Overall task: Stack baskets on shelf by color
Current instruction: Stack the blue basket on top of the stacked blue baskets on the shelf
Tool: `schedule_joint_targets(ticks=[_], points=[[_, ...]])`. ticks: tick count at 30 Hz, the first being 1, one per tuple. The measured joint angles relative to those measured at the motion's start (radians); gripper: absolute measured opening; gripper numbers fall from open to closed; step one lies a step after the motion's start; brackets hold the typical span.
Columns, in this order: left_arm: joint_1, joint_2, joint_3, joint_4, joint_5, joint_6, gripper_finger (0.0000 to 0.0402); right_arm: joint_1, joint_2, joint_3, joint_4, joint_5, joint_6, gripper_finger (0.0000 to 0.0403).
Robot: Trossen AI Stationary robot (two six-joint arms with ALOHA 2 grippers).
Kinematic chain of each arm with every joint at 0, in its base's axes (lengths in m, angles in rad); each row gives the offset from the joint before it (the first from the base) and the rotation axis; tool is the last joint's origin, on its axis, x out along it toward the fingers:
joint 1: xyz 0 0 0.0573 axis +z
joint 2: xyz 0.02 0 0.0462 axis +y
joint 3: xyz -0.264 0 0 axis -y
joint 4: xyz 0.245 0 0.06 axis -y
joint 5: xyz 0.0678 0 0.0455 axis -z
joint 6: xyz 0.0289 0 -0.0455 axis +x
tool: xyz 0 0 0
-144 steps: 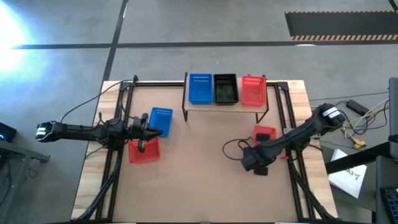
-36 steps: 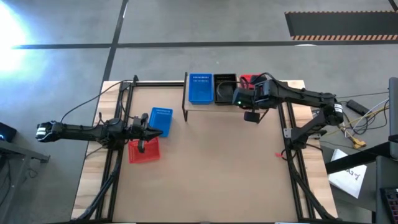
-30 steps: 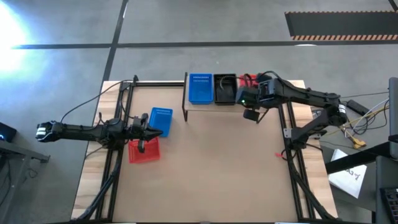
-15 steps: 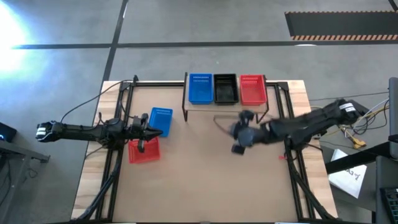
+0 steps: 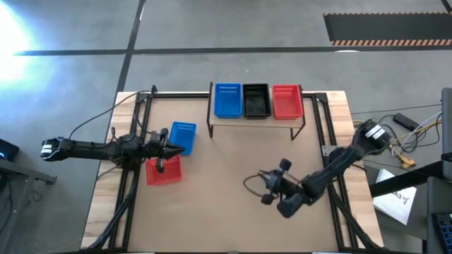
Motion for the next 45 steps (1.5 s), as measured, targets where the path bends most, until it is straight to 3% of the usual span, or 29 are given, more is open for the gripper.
schedule_joint_targets(ticks=[6, 11, 14, 16, 18, 27, 32, 40, 45], points=[[0.000, 0.002, 0.000, 0.033, -0.108, 0.058, 0.0000, 0.023, 0.099, 0.030, -0.002, 0.157, -0.002, 0.0038], [0.001, 0.032, 0.000, 0.100, -0.118, 0.029, 0.0000, 0.021, 0.125, 0.047, -0.008, 0.165, -0.022, 0.0038], [0.002, 0.071, 0.004, 0.220, -0.129, 0.099, 0.0000, 0.019, 0.127, 0.048, -0.007, 0.166, -0.027, 0.0038], [0.005, 0.111, 0.034, 0.208, -0.139, 0.127, 0.0000, 0.018, 0.128, 0.047, -0.008, 0.165, -0.028, 0.0038], [0.005, 0.163, 0.112, 0.128, -0.139, 0.153, 0.0000, 0.017, 0.129, 0.047, -0.007, 0.166, -0.025, 0.0038], [0.003, 0.541, 0.600, -0.692, -0.139, 0.282, 0.0001, 0.017, 0.130, 0.047, -0.007, 0.164, -0.011, 0.0038], [0.000, 0.733, 0.764, -1.014, -0.119, 0.284, 0.0041, 0.017, 0.130, 0.046, -0.007, 0.163, -0.001, 0.0038], [0.000, 0.910, 0.775, -1.105, -0.102, 0.257, 0.0166, 0.017, 0.130, 0.046, -0.007, 0.163, 0.001, 0.0038], [0.000, 1.000, 0.777, -1.102, -0.262, 0.257, 0.0179, 0.017, 0.130, 0.046, -0.007, 0.163, 0.001, 0.0038]])
